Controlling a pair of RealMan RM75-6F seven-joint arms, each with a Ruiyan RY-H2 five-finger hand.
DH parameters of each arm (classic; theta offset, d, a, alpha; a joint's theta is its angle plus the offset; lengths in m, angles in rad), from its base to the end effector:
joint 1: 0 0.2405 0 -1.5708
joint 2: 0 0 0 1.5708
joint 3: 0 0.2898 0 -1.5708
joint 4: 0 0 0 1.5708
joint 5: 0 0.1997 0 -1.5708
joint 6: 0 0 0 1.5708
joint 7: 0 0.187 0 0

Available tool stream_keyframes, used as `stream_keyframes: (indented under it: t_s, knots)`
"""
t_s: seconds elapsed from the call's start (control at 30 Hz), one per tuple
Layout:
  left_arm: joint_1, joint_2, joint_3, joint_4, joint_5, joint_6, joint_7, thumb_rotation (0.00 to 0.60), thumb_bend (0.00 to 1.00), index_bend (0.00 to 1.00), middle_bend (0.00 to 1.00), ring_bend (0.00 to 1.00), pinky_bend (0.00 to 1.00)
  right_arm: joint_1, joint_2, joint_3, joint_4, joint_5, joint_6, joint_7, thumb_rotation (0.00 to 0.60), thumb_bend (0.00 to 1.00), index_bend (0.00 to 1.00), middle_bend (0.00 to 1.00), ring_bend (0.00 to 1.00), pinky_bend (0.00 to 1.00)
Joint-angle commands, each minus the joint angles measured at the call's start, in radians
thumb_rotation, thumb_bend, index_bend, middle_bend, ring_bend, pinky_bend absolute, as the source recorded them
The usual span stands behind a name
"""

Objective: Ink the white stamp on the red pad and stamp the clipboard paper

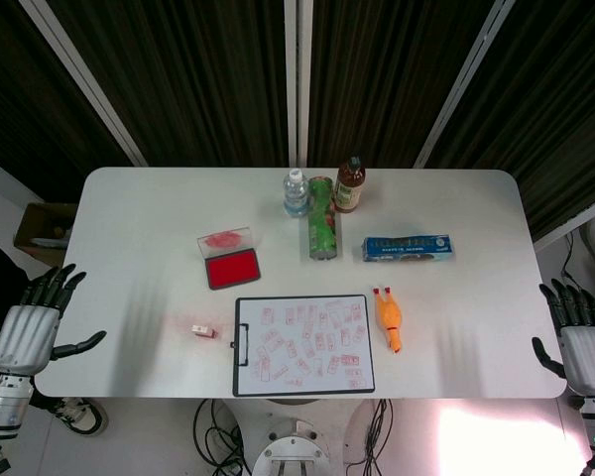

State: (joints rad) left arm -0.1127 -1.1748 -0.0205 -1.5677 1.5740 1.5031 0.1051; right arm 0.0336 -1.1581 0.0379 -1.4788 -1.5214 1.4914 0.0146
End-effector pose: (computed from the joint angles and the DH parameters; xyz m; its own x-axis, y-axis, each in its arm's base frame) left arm -0.3242 0.2288 0.1600 0.4850 -0.0080 0.8745 0.8691 -0.1065 -0.4830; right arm -0.3676 -0.2066 0.1800 0.4678 -0.0251 0.8835 -0.8832 0.0238 0.4683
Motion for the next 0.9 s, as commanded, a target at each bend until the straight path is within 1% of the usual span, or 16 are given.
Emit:
stream_keyframes:
  t_s: [0.03, 0.4, 0.53, 0.7, 0.77, 0.8, 0.83, 0.87, 0.9]
  knots:
    - [-0.001, 0.000, 0.000, -0.001, 0.001, 0.001, 0.001, 0.000, 0.00, 0.11, 0.06, 0.05, 0.15, 0.000, -0.001, 0.000, 0.000, 0.001, -0.001, 0.000, 0.600, 0.28, 0.00, 0.00, 0.00, 0.00]
    - [-0.003, 0.000, 0.004, -0.001, 0.012, 0.002, -0.013, 0.000, 0.00, 0.11, 0.06, 0.05, 0.15, 0.001, 0.002, 0.005, -0.003, -0.004, 0.011, 0.015, 0.600, 0.28, 0.00, 0.00, 0.00, 0.00]
    - [-0.009, 0.003, 0.005, -0.006, 0.020, -0.002, -0.015, 0.040, 0.00, 0.11, 0.06, 0.05, 0.15, 0.001, 0.002, 0.005, -0.003, -0.003, 0.011, 0.016, 0.600, 0.28, 0.00, 0.00, 0.00, 0.00]
    - [-0.021, 0.007, 0.011, -0.013, 0.033, -0.018, -0.025, 0.071, 0.00, 0.11, 0.07, 0.05, 0.15, 0.002, 0.004, 0.009, -0.004, -0.001, 0.013, 0.021, 0.600, 0.28, 0.00, 0.00, 0.00, 0.00]
    - [-0.028, 0.008, 0.016, -0.016, 0.042, -0.029, -0.027, 0.092, 0.00, 0.11, 0.07, 0.05, 0.15, 0.002, 0.005, 0.009, -0.003, -0.001, 0.013, 0.027, 0.600, 0.28, 0.00, 0.00, 0.00, 0.00]
    - [-0.031, 0.007, 0.019, -0.016, 0.049, -0.032, -0.026, 0.120, 0.00, 0.11, 0.07, 0.05, 0.15, 0.002, 0.006, 0.010, -0.002, 0.000, 0.014, 0.032, 0.600, 0.28, 0.00, 0.00, 0.00, 0.00]
    - [-0.035, 0.004, 0.023, -0.016, 0.058, -0.038, -0.024, 0.167, 0.00, 0.11, 0.07, 0.05, 0.15, 0.001, 0.005, 0.010, 0.000, 0.002, 0.014, 0.037, 0.600, 0.28, 0.00, 0.00, 0.00, 0.00]
    - [-0.039, 0.001, 0.027, -0.016, 0.064, -0.043, -0.021, 0.199, 0.00, 0.11, 0.07, 0.05, 0.15, 0.000, 0.005, 0.011, 0.003, 0.005, 0.014, 0.040, 0.600, 0.28, 0.00, 0.00, 0.00, 0.00]
    - [-0.043, -0.001, 0.031, -0.017, 0.070, -0.049, -0.019, 0.260, 0.00, 0.11, 0.07, 0.05, 0.15, 0.000, 0.005, 0.012, 0.005, 0.008, 0.013, 0.043, 0.600, 0.28, 0.00, 0.00, 0.00, 0.00]
